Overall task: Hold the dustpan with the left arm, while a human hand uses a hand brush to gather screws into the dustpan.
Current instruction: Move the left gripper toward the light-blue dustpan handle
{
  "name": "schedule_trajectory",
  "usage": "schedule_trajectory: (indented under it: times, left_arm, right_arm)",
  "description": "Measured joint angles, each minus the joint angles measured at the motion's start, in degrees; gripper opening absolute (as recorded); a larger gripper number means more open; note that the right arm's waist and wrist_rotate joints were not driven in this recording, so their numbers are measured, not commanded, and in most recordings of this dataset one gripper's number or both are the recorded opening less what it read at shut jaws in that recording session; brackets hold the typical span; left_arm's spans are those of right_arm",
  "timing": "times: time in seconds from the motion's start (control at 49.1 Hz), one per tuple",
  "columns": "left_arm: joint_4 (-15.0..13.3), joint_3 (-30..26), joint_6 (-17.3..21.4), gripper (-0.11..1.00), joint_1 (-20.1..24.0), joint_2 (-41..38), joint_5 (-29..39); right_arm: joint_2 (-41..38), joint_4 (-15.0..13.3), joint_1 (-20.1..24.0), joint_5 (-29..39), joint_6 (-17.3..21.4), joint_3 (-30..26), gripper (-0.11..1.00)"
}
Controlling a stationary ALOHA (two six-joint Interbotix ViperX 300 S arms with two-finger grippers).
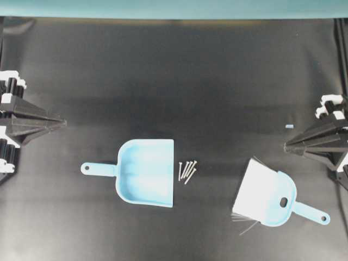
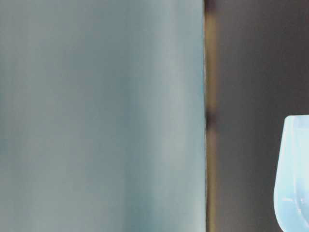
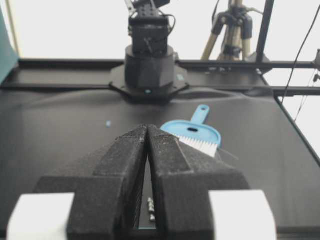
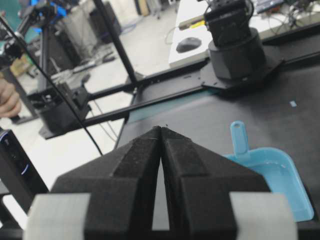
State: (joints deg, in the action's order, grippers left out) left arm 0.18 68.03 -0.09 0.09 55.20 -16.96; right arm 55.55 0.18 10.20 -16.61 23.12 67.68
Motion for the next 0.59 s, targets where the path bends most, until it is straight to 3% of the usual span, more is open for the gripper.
schedule_trajectory:
  times: [0.122,0.346,0.529,0.591]
  left_arm:
    - [1.7,0.0,-1.3,0.0,-1.8,-3.3,4.2]
    - [2.1,-0.7,-5.2,0.0,-2.2,-13.4,8.3]
    - [2.1,-3.3,-5.4,0.01,-2.2,-21.4,12.9]
    - [2.1,-4.0,-5.4,0.09,-2.2,-24.0,14.4]
  right_arm:
    - [0.0,-0.4,0.0,1.4,0.0,1.6,0.0]
    - [1.6,0.4,0.0,17.2,0.0,6.3,0.0]
    - [4.3,0.9,0.0,18.7,0.0,7.4,0.0]
    - [5.4,0.9,0.0,18.8,0.0,8.0,0.0]
